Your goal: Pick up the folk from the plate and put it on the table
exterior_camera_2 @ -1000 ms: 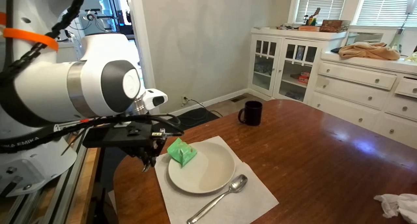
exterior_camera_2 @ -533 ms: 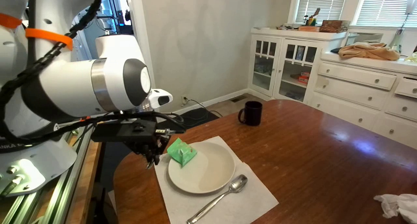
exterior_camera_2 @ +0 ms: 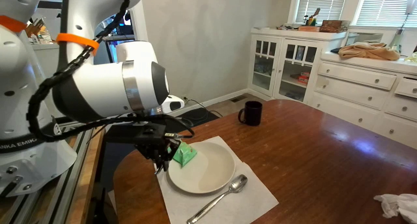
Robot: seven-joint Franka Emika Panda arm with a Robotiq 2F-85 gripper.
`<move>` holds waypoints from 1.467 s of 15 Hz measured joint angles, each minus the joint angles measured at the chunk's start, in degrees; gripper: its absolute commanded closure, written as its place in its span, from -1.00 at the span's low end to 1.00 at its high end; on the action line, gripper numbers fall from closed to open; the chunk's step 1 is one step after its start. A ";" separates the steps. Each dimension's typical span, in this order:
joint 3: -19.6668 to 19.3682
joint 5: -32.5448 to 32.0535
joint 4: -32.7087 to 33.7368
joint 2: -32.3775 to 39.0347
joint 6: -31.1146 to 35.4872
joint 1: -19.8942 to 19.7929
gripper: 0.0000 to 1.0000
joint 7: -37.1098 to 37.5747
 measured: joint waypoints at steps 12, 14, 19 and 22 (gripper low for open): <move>2.05 -0.06 8.46 10.27 1.67 -0.16 0.91 13.20; 1.69 -0.09 10.07 11.45 2.75 -0.39 0.91 15.18; 0.34 -0.60 13.52 13.97 7.76 -0.61 0.91 19.81; -1.78 -2.66 16.48 13.65 15.99 -2.94 0.91 24.82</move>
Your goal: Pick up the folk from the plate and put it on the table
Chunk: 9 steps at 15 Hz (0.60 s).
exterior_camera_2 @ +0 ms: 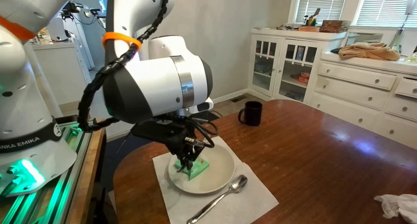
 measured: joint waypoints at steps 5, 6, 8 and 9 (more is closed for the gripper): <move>3.50 -3.97 8.98 -1.76 3.48 -14.66 0.91 10.22; 5.00 -3.97 10.61 -1.76 3.59 -17.87 0.91 11.60; 8.40 -3.94 13.50 -1.76 3.60 -23.61 0.91 14.01; 10.13 -3.94 14.73 -1.75 3.59 -26.01 0.91 14.98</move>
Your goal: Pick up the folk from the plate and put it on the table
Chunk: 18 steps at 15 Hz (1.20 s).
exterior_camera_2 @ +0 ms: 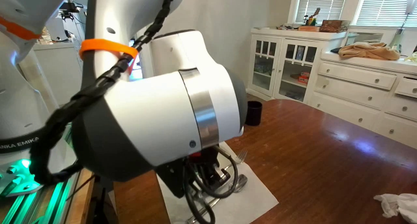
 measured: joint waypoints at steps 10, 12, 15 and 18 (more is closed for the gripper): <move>11.86 0.12 9.17 4.99 -3.13 -10.90 0.91 10.45; 11.78 0.13 10.54 6.67 -3.13 -10.89 0.91 11.93; 11.53 0.13 12.24 8.86 -3.13 -10.90 0.91 13.89; 11.13 0.13 13.51 10.65 -3.13 -10.93 0.91 15.30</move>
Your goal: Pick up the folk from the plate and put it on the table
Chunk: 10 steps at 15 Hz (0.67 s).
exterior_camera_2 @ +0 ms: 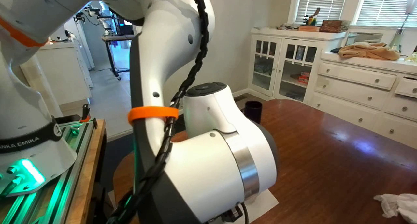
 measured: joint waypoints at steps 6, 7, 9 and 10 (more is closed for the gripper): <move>-0.71 0.00 1.60 1.91 0.04 -0.19 0.91 1.17; -0.83 -0.01 1.70 2.07 0.04 -0.20 0.91 1.17; -0.96 -0.01 1.76 2.34 0.07 -0.19 0.91 1.17; -1.02 -0.01 1.80 2.39 0.12 -0.19 0.91 1.17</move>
